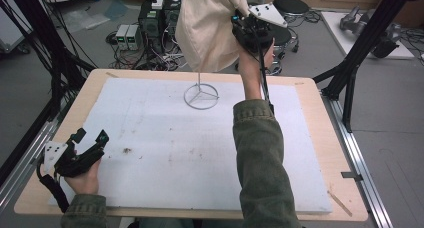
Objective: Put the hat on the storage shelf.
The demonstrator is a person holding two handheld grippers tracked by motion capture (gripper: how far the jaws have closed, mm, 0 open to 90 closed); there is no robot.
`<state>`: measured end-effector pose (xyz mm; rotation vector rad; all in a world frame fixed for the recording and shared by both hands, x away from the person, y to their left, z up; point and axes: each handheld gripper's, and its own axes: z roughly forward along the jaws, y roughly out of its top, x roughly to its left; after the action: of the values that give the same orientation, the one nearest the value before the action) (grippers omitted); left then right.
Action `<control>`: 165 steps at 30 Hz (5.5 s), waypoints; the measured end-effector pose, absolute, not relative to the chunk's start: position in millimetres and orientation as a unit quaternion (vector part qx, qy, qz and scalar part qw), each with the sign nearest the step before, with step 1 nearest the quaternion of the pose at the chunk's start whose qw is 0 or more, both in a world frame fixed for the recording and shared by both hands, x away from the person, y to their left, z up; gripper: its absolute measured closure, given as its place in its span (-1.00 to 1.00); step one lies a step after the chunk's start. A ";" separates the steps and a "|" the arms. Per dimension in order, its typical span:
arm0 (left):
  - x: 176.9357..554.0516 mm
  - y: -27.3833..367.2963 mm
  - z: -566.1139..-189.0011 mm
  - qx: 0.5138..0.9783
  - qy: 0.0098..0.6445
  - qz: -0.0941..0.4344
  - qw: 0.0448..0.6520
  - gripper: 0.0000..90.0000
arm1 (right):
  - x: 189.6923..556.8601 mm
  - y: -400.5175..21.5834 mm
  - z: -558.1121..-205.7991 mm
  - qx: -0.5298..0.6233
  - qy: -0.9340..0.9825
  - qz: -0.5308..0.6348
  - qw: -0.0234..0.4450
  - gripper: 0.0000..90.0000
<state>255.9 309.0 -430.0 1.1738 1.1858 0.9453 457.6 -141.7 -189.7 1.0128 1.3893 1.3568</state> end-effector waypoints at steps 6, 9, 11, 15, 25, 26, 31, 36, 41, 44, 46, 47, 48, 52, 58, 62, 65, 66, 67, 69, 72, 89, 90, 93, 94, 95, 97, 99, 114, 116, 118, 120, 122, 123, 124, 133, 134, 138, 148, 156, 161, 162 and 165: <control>255.6 308.4 -429.7 0.501 0.505 0.404 0.575 -0.47 | 456.3 -141.6 -191.6 0.407 0.568 0.550 0.457 0.25; 255.8 308.4 -429.8 0.499 0.506 0.403 0.577 -0.47 | 456.1 -141.6 -191.9 0.408 0.566 0.554 0.453 0.12; 255.6 308.5 -429.7 0.499 0.507 0.403 0.576 -0.47 | 455.8 -142.3 -192.3 0.408 0.565 0.556 0.453 0.01; 255.7 308.7 -429.9 0.502 0.506 0.402 0.574 -0.47 | 454.1 -145.2 -192.4 0.403 0.564 0.563 0.451 -0.28; 255.6 308.1 -429.7 0.502 0.505 0.403 0.575 -0.47 | 448.8 -147.6 -188.1 0.389 0.559 0.570 0.460 -0.44; 255.6 308.2 -429.7 0.502 0.505 0.403 0.575 -0.47 | 448.9 -148.5 -188.1 0.390 0.559 0.571 0.458 -0.45; 255.6 308.2 -429.6 0.502 0.505 0.403 0.575 -0.47 | 447.8 -152.4 -188.0 0.393 0.549 0.580 0.455 -0.50; 256.2 307.3 -429.9 0.502 0.504 0.402 0.576 -0.47 | 445.5 -156.0 -189.6 0.392 0.543 0.586 0.455 -0.51; 256.2 307.0 -430.1 0.504 0.504 0.402 0.574 -0.47 | 442.3 -161.4 -190.5 0.393 0.538 0.592 0.454 -0.54; 256.2 306.9 -430.0 0.504 0.504 0.403 0.574 -0.47 | 440.6 -165.0 -191.7 0.393 0.535 0.593 0.455 -0.56; 256.5 306.9 -430.2 0.505 0.503 0.403 0.574 -0.47 | 438.1 -167.8 -193.9 0.396 0.531 0.597 0.452 -0.59; 256.9 306.4 -430.4 0.504 0.503 0.403 0.575 -0.47 | 436.3 -169.1 -195.9 0.396 0.531 0.600 0.448 -0.59; 257.0 306.5 -430.6 0.506 0.503 0.402 0.574 -0.47 | 433.7 -170.3 -198.1 0.397 0.529 0.604 0.445 -0.61; 256.7 305.6 -430.4 0.507 0.502 0.403 0.573 -0.47 | 421.6 -174.2 -205.9 0.392 0.538 0.609 0.430 -0.71; 256.4 304.4 -430.1 0.509 0.501 0.404 0.571 -0.47 | 402.1 -178.3 -228.9 0.387 0.545 0.610 0.425 -0.75; 257.7 303.6 -430.6 0.510 0.500 0.402 0.573 -0.47 | 398.0 -183.9 -238.3 0.391 0.547 0.612 0.417 -0.75; 258.2 303.6 -431.0 0.512 0.500 0.401 0.572 -0.47 | 393.3 -187.6 -244.9 0.387 0.553 0.608 0.418 -0.75; 258.0 303.8 -430.9 0.513 0.499 0.402 0.571 -0.47 | 391.5 -189.1 -246.9 0.386 0.557 0.604 0.419 -0.75; 257.7 303.8 -430.8 0.513 0.500 0.402 0.571 -0.47 | 389.4 -190.4 -248.6 0.385 0.560 0.601 0.421 -0.75; 257.4 303.8 -430.5 0.512 0.500 0.403 0.571 -0.47 | 385.1 -194.4 -251.7 0.383 0.564 0.595 0.425 -0.75; 257.6 303.7 -430.3 0.510 0.499 0.403 0.572 -0.47 | 377.9 -200.7 -255.2 0.383 0.567 0.592 0.426 -0.75; 256.2 304.6 -430.4 0.510 0.501 0.405 0.569 -0.47 | 337.9 -235.7 -277.2 0.391 0.568 0.587 0.424 -0.75; 256.2 304.6 -430.3 0.510 0.501 0.406 0.569 -0.47 | 335.2 -237.7 -279.5 0.394 0.568 0.587 0.422 -0.75; 255.9 304.5 -430.1 0.511 0.500 0.406 0.569 -0.47 | 327.1 -244.0 -287.8 0.402 0.569 0.583 0.419 -0.75; 255.7 304.6 -430.1 0.511 0.500 0.407 0.569 -0.47 | 325.2 -245.3 -289.9 0.404 0.571 0.580 0.418 -0.75; 255.7 304.7 -430.1 0.511 0.501 0.407 0.569 -0.47 | 322.0 -247.5 -294.1 0.405 0.572 0.577 0.419 -0.75; 255.5 304.9 -430.1 0.510 0.501 0.407 0.569 -0.47 | 315.8 -250.7 -301.8 0.411 0.574 0.572 0.417 -0.75; 255.6 305.1 -430.2 0.509 0.501 0.407 0.569 -0.47 | 310.5 -254.6 -309.2 0.416 0.577 0.568 0.414 -0.75; 256.6 302.7 -430.7 0.513 0.500 0.404 0.569 -0.47 | 267.5 -280.4 -370.3 0.445 0.592 0.534 0.408 -0.77; 257.0 301.6 -430.7 0.514 0.499 0.404 0.570 -0.47 | 265.6 -285.2 -379.2 0.451 0.594 0.527 0.407 -0.77; 257.0 301.5 -430.8 0.517 0.497 0.404 0.568 -0.47 | 262.4 -289.1 -387.2 0.456 0.590 0.526 0.410 -0.77; 257.5 301.2 -431.3 0.516 0.499 0.402 0.569 -0.47 | 260.7 -293.0 -393.4 0.459 0.586 0.525 0.412 -0.77; 258.0 301.4 -431.7 0.516 0.499 0.401 0.569 -0.47 | 260.3 -295.4 -397.4 0.469 0.584 0.523 0.407 -0.77; 258.3 301.6 -432.1 0.515 0.500 0.399 0.570 -0.47 | 260.4 -296.6 -399.0 0.471 0.583 0.523 0.406 -0.77; 258.5 301.9 -432.3 0.516 0.500 0.398 0.570 -0.47 | 261.1 -297.4 -400.2 0.474 0.583 0.522 0.404 -0.77; 258.3 304.6 -433.5 0.513 0.507 0.398 0.567 -0.47 | 266.9 -303.8 -414.4 0.518 0.577 0.500 0.387 -0.77; 258.1 304.7 -433.5 0.513 0.506 0.399 0.567 -0.47 | 266.9 -303.5 -414.5 0.520 0.575 0.500 0.386 -0.77; 258.0 303.9 -434.0 0.515 0.505 0.398 0.567 -0.47 | 263.9 -301.3 -412.4 0.512 0.564 0.504 0.407 -0.77; 258.7 301.6 -434.6 0.520 0.504 0.393 0.567 -0.47 | 266.3 -305.1 -413.3 0.521 0.554 0.510 0.402 -0.77; 258.8 301.6 -435.3 0.524 0.503 0.390 0.565 -0.47 | 267.3 -306.5 -414.2 0.528 0.555 0.511 0.390 -0.77; 258.9 301.2 -436.0 0.526 0.503 0.388 0.565 -0.47 | 268.3 -306.0 -415.0 0.529 0.561 0.507 0.386 -0.77; 258.9 301.3 -436.0 0.527 0.503 0.388 0.565 -0.46 | 268.4 -305.7 -415.2 0.529 0.562 0.505 0.385 -0.77; 259.3 301.2 -436.5 0.528 0.503 0.387 0.565 -0.46 | 268.4 -305.0 -415.2 0.528 0.564 0.505 0.385 -0.77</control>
<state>259.3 301.2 -436.5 1.2409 1.1826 0.9092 268.4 -305.0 -415.2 1.3448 1.4358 1.2877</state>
